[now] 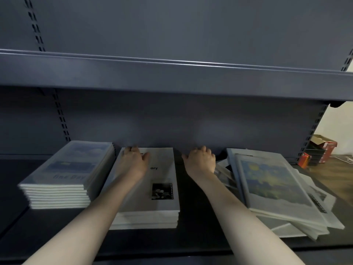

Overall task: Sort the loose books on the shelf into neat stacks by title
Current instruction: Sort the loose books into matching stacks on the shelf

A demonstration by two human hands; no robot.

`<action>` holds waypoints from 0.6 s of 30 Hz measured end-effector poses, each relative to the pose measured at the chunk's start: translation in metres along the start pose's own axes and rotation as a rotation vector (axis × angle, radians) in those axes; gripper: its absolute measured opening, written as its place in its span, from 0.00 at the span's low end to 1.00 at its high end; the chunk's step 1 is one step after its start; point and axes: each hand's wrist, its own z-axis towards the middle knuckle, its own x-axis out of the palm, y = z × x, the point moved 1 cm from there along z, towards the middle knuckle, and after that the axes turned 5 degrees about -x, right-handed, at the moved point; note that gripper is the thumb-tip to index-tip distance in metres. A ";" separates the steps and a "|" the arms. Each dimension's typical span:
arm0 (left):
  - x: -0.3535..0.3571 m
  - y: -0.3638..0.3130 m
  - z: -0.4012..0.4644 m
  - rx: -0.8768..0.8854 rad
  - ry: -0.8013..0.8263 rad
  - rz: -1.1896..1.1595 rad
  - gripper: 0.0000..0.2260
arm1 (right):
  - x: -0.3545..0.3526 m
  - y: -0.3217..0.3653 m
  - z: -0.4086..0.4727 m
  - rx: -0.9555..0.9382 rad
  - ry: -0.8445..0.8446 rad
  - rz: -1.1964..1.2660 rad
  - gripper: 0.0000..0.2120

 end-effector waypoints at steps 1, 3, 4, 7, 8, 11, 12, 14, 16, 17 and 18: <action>0.001 -0.007 -0.002 0.014 0.000 0.002 0.22 | -0.003 -0.006 0.000 0.009 -0.012 -0.008 0.25; 0.003 -0.020 -0.006 0.035 0.002 0.006 0.23 | -0.009 -0.019 -0.001 0.034 -0.028 -0.022 0.25; 0.004 -0.028 -0.008 0.038 0.006 -0.006 0.23 | -0.012 -0.027 -0.001 0.049 -0.032 -0.029 0.25; 0.009 -0.051 -0.015 0.047 0.026 -0.041 0.23 | -0.018 -0.051 -0.003 0.102 -0.039 -0.043 0.25; 0.011 -0.059 -0.018 0.058 0.030 -0.045 0.23 | -0.020 -0.059 -0.004 0.117 -0.040 -0.047 0.25; 0.016 -0.083 -0.026 0.076 0.037 -0.052 0.22 | -0.024 -0.085 -0.008 0.160 -0.048 -0.061 0.25; 0.019 -0.091 -0.029 0.076 0.043 -0.055 0.22 | -0.025 -0.094 -0.009 0.173 -0.053 -0.063 0.25; 0.025 -0.105 -0.034 0.082 0.058 -0.064 0.22 | -0.028 -0.110 -0.013 0.193 -0.053 -0.068 0.26; 0.032 -0.118 -0.040 0.094 0.078 -0.079 0.22 | -0.030 -0.125 -0.017 0.212 -0.048 -0.073 0.26; 0.036 -0.125 -0.044 0.103 0.091 -0.086 0.22 | -0.031 -0.132 -0.019 0.221 -0.045 -0.076 0.26; 0.039 -0.131 -0.047 0.113 0.103 -0.091 0.23 | -0.033 -0.139 -0.022 0.230 -0.043 -0.078 0.27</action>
